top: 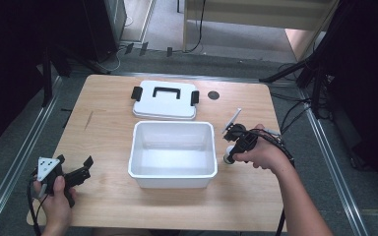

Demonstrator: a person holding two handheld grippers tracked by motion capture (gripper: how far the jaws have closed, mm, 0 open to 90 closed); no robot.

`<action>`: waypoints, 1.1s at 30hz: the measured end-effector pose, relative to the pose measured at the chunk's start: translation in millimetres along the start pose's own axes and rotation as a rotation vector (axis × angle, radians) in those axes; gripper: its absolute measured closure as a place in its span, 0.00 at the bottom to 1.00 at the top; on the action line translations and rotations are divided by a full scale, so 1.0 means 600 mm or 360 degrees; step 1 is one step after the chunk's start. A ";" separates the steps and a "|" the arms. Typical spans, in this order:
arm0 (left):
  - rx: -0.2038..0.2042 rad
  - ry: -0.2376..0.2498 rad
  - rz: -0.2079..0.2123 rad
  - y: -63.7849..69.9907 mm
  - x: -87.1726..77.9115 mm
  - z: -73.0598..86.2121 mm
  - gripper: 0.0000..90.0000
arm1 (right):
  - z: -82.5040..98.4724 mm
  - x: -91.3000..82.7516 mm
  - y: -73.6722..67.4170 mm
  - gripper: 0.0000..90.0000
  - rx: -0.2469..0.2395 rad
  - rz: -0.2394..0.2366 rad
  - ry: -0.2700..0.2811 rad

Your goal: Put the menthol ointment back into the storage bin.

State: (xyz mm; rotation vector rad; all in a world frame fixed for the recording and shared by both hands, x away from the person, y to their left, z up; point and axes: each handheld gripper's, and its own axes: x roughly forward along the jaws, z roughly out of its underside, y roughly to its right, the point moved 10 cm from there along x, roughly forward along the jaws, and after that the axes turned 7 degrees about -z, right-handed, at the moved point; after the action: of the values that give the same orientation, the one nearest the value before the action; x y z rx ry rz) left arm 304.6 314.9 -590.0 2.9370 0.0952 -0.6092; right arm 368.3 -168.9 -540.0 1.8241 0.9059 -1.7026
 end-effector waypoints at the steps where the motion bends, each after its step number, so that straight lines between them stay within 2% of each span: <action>1: -0.0002 0.0000 -0.0002 0.000 0.000 0.000 0.00 | 0.000 -0.008 -0.001 0.57 -0.0009 0.0002 0.0001; 4: 0.0002 0.0001 -0.0002 0.000 0.000 0.000 0.00 | -0.004 -0.036 -0.006 0.57 -0.0045 0.0012 0.0003; 6: 0.0002 0.0001 -0.0002 0.000 0.000 0.000 0.00 | -0.006 -0.052 -0.011 0.57 -0.0040 0.0015 0.0000; 8: 0.0003 0.0001 -0.0001 0.000 0.000 0.000 0.00 | -0.012 -0.073 -0.011 0.57 -0.0080 0.0038 0.0011; 13: 0.0001 0.0005 -0.0001 0.001 0.000 0.000 0.00 | -0.026 -0.115 -0.018 0.57 -0.0102 0.0068 0.0041; 17: 0.0001 0.0003 0.0000 0.001 0.000 0.000 0.00 | -0.042 -0.140 -0.035 0.58 -0.0148 0.0069 0.0066; 26: -0.0002 0.0003 0.0004 0.001 0.000 0.000 0.00 | -0.083 -0.159 -0.089 0.58 -0.0282 0.0040 0.0118; 33: -0.0002 0.0002 0.0007 0.001 0.000 0.000 0.00 | -0.113 -0.145 -0.134 0.57 -0.0421 -0.0001 0.0124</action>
State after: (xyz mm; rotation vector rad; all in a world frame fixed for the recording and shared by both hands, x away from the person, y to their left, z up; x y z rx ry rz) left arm 304.7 314.4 -589.7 2.9358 0.0888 -0.6067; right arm 353.7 -78.2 -439.1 1.7213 1.1066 -1.4424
